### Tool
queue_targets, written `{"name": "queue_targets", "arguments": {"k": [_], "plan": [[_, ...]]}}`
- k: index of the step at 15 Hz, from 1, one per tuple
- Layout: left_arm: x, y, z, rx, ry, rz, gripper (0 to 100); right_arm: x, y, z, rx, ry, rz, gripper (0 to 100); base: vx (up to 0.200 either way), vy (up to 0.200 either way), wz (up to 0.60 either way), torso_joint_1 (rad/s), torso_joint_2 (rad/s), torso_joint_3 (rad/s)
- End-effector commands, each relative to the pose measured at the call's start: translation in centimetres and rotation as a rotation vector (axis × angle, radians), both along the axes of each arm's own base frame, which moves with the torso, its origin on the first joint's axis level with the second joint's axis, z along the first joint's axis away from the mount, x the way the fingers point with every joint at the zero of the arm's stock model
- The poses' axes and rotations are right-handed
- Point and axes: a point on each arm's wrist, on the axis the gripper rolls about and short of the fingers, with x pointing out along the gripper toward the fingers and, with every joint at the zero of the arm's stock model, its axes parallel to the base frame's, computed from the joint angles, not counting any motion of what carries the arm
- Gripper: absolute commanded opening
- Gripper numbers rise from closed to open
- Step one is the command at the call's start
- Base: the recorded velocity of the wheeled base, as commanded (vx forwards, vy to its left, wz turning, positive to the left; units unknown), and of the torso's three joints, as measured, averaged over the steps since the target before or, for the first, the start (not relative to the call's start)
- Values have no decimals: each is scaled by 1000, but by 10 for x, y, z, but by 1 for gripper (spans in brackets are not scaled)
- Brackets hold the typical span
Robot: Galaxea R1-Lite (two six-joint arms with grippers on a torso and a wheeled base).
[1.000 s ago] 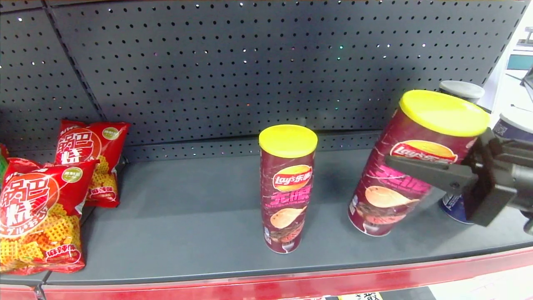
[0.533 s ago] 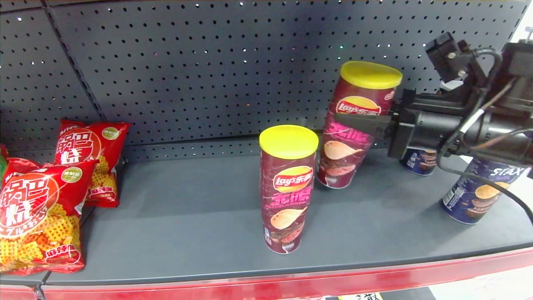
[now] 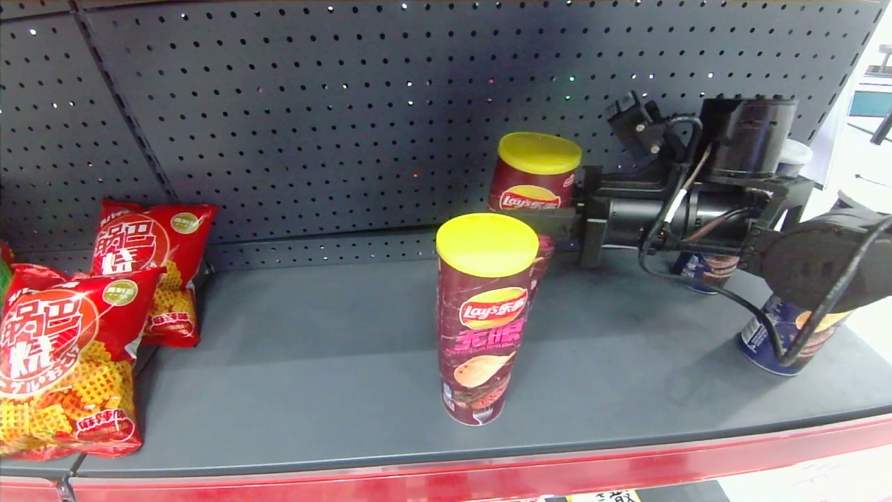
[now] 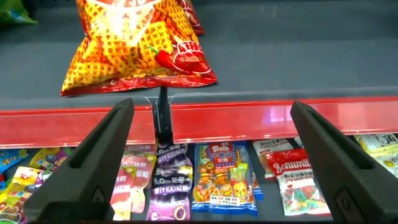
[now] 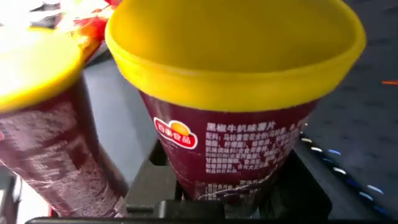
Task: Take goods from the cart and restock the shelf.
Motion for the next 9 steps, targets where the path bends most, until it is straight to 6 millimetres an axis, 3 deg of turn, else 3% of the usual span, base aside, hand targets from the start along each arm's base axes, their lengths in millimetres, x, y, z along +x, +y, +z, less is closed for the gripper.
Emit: {"name": "queue_targets", "arguments": {"k": [1, 4, 9], "plan": [[0, 0, 0, 0, 2, 1, 100, 12, 18, -13, -10, 17, 64, 0, 0, 0, 0, 0, 0, 0], [0, 0, 0, 0, 4, -1, 100, 12, 43, -15, -6, 13, 132, 0, 0, 0, 0, 0, 0, 0], [0, 0, 0, 0, 4, 1, 100, 28, 53, -21, -3, 18, 131, 0, 0, 0, 0, 0, 0, 0]]}}
